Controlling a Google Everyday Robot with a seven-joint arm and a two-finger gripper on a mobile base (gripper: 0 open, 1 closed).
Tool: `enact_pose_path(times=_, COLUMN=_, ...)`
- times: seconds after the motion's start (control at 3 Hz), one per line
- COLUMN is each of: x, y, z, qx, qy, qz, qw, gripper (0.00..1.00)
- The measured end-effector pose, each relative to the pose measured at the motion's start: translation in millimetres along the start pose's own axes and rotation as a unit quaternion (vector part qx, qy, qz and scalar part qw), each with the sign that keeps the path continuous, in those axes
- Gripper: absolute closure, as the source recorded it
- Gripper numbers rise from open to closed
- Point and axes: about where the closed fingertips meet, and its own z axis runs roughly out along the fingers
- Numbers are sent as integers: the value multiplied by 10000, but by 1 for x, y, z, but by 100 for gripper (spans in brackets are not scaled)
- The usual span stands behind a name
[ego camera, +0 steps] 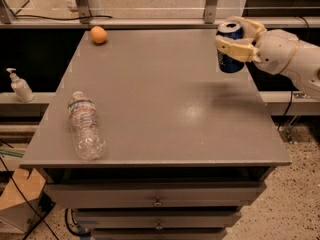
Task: Place pepsi can upright
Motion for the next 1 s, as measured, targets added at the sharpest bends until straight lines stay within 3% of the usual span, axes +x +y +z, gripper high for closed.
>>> enact_pose_path(times=0.33, x=2, y=-1, z=-6, qx=-76, qy=-196, qz=-133, qw=9997, gripper=100)
enact_pose_path(times=1.0, x=13, y=3, z=-19, qx=13, qy=-293, qz=-132, qw=9995, gripper=100)
